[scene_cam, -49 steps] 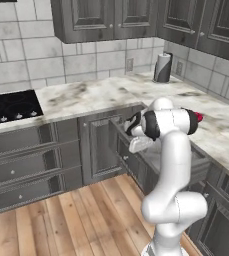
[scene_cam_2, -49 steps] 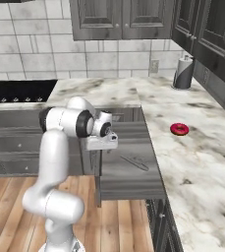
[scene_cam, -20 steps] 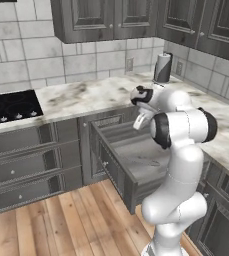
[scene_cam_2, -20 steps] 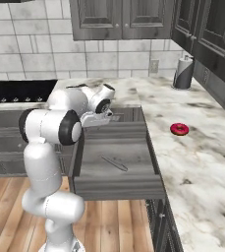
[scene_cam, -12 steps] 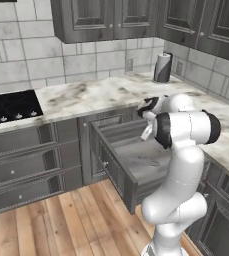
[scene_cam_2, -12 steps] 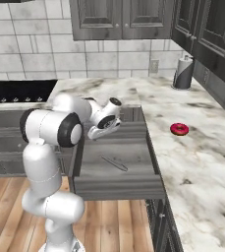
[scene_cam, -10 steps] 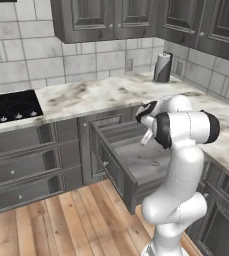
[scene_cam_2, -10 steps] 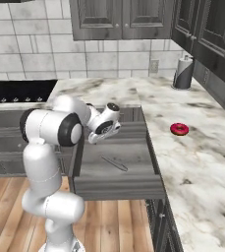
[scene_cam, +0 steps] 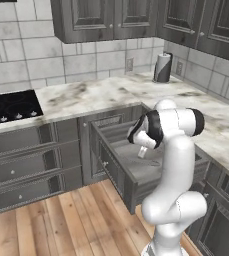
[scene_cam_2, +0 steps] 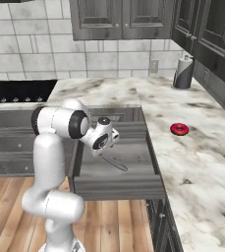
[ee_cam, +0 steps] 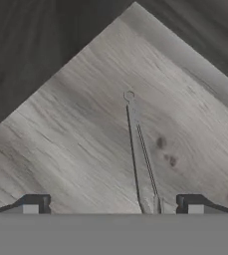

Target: Pick the tongs from the drawer and place it on the counter.

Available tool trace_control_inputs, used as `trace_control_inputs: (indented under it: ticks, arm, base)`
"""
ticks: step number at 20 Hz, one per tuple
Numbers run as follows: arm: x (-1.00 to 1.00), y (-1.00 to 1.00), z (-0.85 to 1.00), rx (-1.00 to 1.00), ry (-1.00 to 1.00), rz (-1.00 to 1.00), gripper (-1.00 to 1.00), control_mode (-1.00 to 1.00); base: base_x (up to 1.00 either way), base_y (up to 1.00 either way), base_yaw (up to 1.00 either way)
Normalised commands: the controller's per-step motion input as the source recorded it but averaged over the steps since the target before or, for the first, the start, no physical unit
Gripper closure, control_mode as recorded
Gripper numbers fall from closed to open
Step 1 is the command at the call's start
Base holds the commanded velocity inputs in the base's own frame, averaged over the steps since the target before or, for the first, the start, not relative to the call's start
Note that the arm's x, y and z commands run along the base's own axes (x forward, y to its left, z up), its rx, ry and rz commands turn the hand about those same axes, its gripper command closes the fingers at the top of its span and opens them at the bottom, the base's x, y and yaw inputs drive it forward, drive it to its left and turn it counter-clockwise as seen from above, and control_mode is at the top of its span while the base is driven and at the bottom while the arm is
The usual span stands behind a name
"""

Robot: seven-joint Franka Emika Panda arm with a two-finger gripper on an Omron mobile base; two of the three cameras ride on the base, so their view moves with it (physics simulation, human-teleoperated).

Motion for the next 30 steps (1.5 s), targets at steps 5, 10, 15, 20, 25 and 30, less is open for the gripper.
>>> trace_control_inputs:
  ticks: [5, 10, 15, 20, 25, 30]
  arm:
    - [0.47, -0.66, -0.59, 0.0, 0.04, 0.0, -1.0, -1.0]
    - [0.38, -0.63, -0.79, 0.0, 0.13, 0.0, -1.0, -1.0]
    - [0.16, -0.43, -0.8, 0.0, 0.08, 0.0, -1.0, -1.0]
    - [-0.1, -0.01, -0.94, -0.05, 0.05, 0.0, -1.0, -1.0]
    - [-0.01, 0.17, -1.0, -0.11, 0.05, 0.0, 1.0, -1.0]
    - [-0.46, 0.25, -0.75, -0.04, 0.01, 0.0, 1.0, -1.0]
  base:
    - [0.0, 0.0, 0.0]
    - [0.0, 0.0, 0.0]
    - [0.0, 0.0, 0.0]
    - [0.0, 0.0, 0.0]
    - [0.0, 0.0, 0.0]
    - [0.0, 0.0, 0.0]
